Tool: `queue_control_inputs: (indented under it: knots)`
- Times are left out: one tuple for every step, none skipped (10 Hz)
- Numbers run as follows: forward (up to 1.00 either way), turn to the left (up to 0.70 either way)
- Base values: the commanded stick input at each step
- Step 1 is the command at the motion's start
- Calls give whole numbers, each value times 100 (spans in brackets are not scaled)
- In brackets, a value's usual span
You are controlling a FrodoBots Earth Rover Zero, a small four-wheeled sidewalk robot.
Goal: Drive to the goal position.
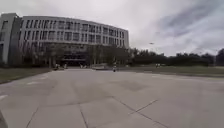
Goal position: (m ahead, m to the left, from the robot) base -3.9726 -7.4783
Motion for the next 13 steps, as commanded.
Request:
queue_control_inputs:
  knots:
    - [70,-30]
    - [70,-33]
    - [70,-33]
    - [70,-33]
    - [70,-33]
    - [70,-33]
    - [70,-33]
    - [70,-33]
    - [70,-33]
    - [70,-33]
    - [70,-33]
    - [70,-33]
    - [70,-33]
